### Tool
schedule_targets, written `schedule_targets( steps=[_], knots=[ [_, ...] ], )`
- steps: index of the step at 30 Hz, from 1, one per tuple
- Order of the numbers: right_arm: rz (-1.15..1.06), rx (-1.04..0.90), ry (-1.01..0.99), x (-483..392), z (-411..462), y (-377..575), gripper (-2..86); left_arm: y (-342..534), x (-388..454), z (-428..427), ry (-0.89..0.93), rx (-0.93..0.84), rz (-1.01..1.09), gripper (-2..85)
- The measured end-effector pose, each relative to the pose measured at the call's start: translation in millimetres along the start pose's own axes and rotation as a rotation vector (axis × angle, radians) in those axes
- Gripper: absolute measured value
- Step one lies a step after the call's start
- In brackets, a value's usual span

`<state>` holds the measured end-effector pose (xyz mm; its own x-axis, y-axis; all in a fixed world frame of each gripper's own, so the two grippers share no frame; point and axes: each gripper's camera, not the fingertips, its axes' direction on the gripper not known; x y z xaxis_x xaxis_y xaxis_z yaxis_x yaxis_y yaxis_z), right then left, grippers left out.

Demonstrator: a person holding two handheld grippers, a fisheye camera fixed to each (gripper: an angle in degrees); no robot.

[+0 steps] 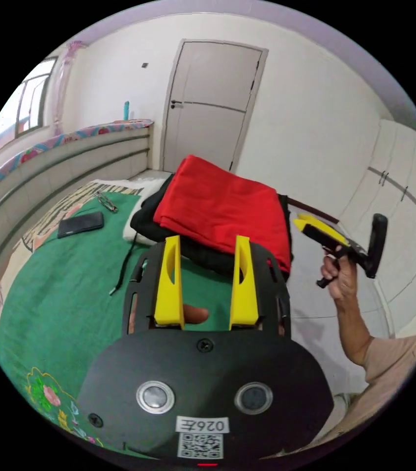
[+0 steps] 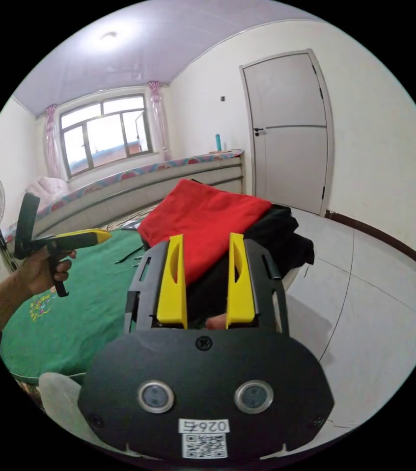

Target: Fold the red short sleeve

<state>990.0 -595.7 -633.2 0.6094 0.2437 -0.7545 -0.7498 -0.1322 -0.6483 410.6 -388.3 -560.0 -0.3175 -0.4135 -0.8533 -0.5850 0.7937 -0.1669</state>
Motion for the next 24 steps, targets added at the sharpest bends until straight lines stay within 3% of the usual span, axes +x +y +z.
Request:
schedule_targets(
  steps=[4,7,10,13,16,19,24],
  knots=[
    [-0.073,0.059,0.08,21,15,-22,10.7,-21,-6,38,-0.206,0.089,0.102,16.4],
    [-0.114,0.068,0.169,36,33,-48,11.8,-41,-13,79,-0.269,0.02,0.174,21.0],
    [-0.087,-0.073,0.272,56,69,-76,16.2,-57,-18,118,-0.336,-0.091,0.204,19.7],
    [-0.08,-0.232,0.182,69,104,-82,14.2,-63,-16,143,-0.228,-0.218,0.23,10.2],
    [-0.152,-0.119,0.267,57,101,-74,4.8,-62,-5,141,-0.269,-0.238,0.32,5.8],
    [-0.241,-0.094,0.305,41,98,-76,2.3,-60,-5,134,-0.273,-0.253,0.347,5.3],
    [-0.263,0.095,0.062,14,43,-92,1.4,-54,-21,79,-0.09,-0.161,0.296,5.0]
  ],
)
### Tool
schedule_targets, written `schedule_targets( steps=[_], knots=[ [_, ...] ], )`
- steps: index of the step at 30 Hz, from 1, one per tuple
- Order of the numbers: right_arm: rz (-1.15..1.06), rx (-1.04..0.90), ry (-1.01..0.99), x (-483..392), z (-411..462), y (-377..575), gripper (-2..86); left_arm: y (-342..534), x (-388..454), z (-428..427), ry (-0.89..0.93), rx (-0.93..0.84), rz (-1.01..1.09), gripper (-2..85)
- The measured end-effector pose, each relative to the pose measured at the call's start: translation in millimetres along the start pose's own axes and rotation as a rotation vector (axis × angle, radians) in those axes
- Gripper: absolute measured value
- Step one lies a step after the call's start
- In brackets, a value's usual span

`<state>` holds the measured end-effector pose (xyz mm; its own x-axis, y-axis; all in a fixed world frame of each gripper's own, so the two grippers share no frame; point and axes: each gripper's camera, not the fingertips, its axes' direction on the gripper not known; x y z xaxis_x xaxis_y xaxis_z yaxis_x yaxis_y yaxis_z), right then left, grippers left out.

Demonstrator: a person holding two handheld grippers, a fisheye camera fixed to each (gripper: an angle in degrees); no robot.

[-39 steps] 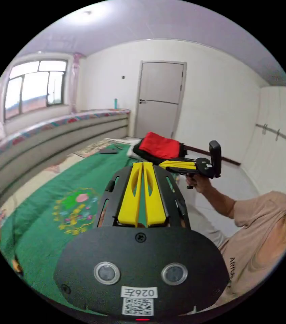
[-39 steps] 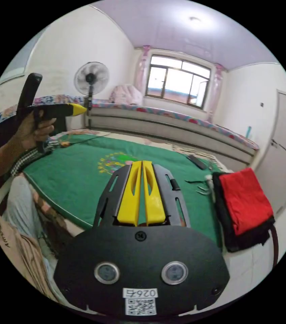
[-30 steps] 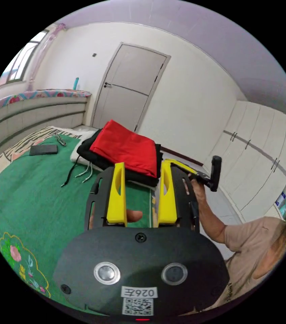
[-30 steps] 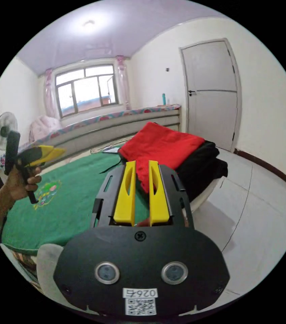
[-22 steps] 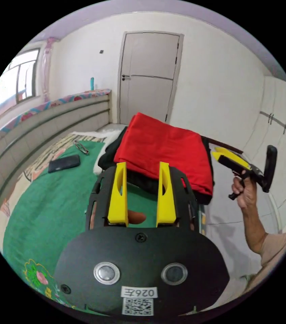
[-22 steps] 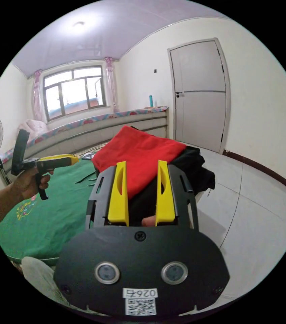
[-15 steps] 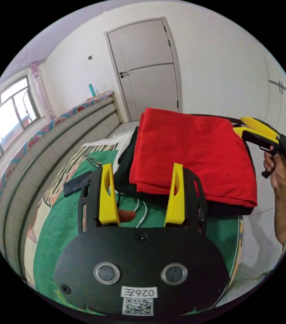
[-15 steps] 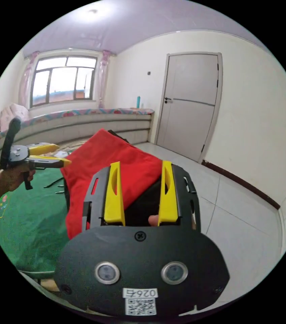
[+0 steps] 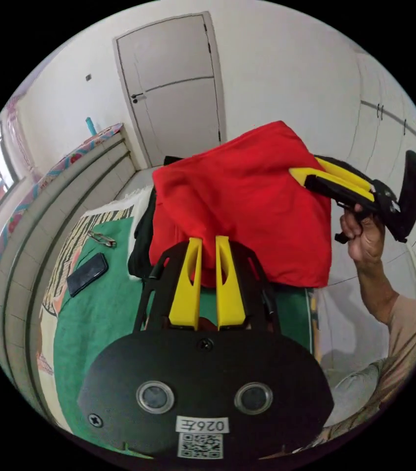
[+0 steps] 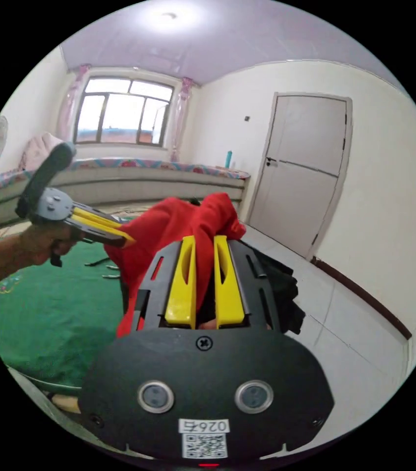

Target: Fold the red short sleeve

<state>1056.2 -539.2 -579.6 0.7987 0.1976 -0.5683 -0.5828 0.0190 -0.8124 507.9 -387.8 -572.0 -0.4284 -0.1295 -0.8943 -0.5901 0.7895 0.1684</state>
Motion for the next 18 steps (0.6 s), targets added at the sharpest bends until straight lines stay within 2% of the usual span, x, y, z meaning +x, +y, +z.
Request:
schedule_targets(
  steps=[4,7,9,13,18],
  knots=[
    [-0.026,0.154,-0.203,-28,-50,-20,1.1,47,-16,-84,0.138,0.151,-0.082,5.0],
    [-0.062,0.249,-0.358,-61,-91,-40,0.7,97,-24,-163,0.15,0.251,-0.138,5.0],
    [-0.1,0.262,-0.529,-95,-113,-58,0.6,131,-25,-216,0.12,0.307,-0.166,5.0],
    [-0.196,0.251,-0.776,-168,-132,-80,0.6,219,-15,-338,-0.064,0.355,-0.229,5.0],
    [-0.325,0.259,-1.056,-302,-167,-111,0.6,321,-3,-467,-0.301,0.371,-0.374,5.1]
  ],
)
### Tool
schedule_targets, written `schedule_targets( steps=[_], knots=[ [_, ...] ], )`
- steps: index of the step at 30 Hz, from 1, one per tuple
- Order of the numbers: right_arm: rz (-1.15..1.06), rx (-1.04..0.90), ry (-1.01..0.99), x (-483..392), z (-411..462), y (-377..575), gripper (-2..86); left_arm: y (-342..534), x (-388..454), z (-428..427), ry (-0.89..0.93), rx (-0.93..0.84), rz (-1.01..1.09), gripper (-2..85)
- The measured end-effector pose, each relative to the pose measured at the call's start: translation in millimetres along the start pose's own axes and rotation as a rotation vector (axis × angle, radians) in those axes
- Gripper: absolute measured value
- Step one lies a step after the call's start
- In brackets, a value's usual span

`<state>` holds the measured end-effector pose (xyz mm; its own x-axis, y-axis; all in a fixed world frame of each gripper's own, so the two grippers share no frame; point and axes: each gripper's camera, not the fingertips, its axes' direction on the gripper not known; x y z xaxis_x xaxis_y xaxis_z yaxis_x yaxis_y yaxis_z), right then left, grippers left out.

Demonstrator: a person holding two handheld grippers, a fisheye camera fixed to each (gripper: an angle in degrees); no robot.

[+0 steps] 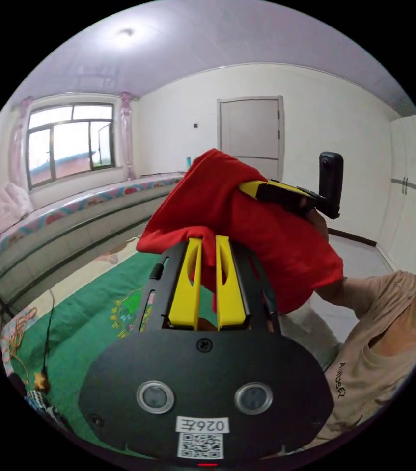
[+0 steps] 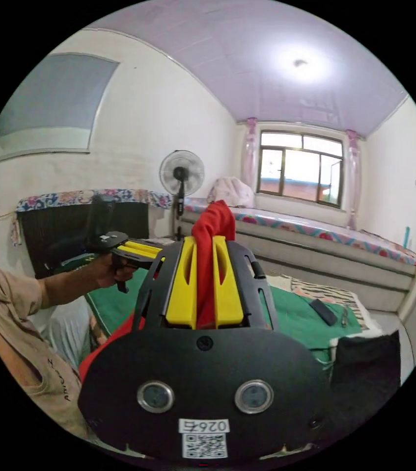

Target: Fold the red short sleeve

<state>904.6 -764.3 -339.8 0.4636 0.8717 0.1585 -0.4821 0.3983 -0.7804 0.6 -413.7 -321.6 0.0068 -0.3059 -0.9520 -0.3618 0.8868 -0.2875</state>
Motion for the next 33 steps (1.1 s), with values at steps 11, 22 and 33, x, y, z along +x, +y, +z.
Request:
schedule_targets(
  steps=[11,22,33],
  knots=[
    [0.358,-0.26,-0.058,11,219,40,3.0,52,-154,-97,-0.15,-0.044,-0.218,9.0],
    [0.292,-0.558,-0.07,23,380,106,6.3,160,-348,-119,-0.138,-0.255,-0.764,9.6],
    [0.308,-0.532,-0.158,-10,484,128,19.0,122,-369,-94,-0.088,-0.434,-0.696,23.0]
  ],
)
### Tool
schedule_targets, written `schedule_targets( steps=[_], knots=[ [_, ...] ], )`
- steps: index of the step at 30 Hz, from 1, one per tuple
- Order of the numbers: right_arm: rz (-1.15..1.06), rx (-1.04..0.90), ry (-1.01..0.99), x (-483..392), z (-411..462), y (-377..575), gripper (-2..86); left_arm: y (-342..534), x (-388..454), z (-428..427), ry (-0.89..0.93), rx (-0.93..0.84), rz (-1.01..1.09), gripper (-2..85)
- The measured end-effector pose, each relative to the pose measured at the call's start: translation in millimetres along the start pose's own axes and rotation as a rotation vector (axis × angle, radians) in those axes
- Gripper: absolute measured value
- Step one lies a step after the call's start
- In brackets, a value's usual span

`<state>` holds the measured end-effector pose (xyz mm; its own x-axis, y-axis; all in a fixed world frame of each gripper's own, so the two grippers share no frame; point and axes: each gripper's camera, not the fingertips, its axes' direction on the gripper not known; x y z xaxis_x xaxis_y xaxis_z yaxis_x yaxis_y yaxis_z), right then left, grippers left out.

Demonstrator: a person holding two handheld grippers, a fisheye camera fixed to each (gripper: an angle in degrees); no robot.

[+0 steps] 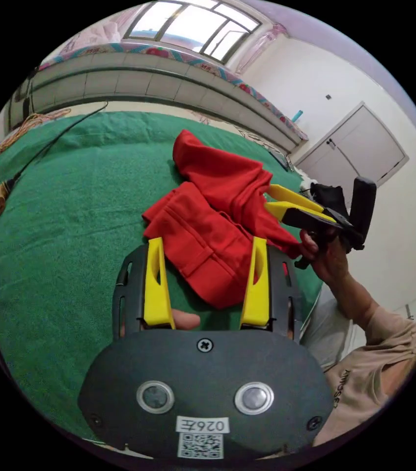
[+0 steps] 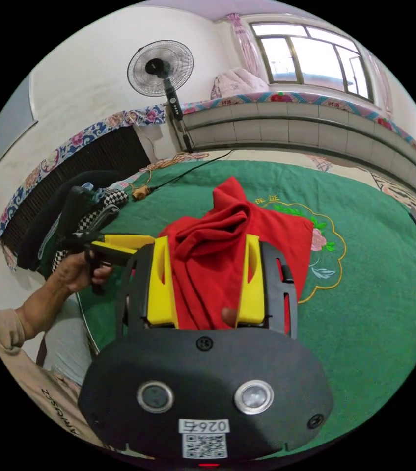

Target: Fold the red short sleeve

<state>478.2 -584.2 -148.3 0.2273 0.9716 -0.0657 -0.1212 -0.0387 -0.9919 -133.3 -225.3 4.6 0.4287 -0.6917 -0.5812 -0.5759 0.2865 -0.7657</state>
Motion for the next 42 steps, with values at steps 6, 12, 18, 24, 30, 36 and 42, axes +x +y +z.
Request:
schedule_targets(
  steps=[6,12,18,24,30,36,42],
  knots=[
    [-0.032,-0.064,-0.01,-1,49,-12,13.0,-10,-4,-28,0.084,0.0,0.007,13.5],
    [-0.115,-0.034,0.01,-1,33,-34,-0.5,-22,-40,-78,0.346,0.114,-0.036,3.0],
    [0.001,0.252,0.055,57,-68,-44,-1.2,-14,-44,-199,0.236,0.408,0.073,1.8],
    [0.19,-0.156,-0.008,160,-91,-34,-0.6,3,-68,-266,-0.048,0.398,0.035,5.3],
    [0.41,-0.2,-0.076,233,-96,-9,0.8,26,-139,-268,0.135,0.391,-0.383,9.0],
    [0.112,-0.025,-0.045,178,-90,-44,4.4,2,-92,-270,-0.032,0.361,-0.178,14.7],
    [-0.114,-0.349,-0.026,116,11,-61,9.3,-41,-58,-194,-0.164,-0.034,-0.045,13.8]
  ],
)
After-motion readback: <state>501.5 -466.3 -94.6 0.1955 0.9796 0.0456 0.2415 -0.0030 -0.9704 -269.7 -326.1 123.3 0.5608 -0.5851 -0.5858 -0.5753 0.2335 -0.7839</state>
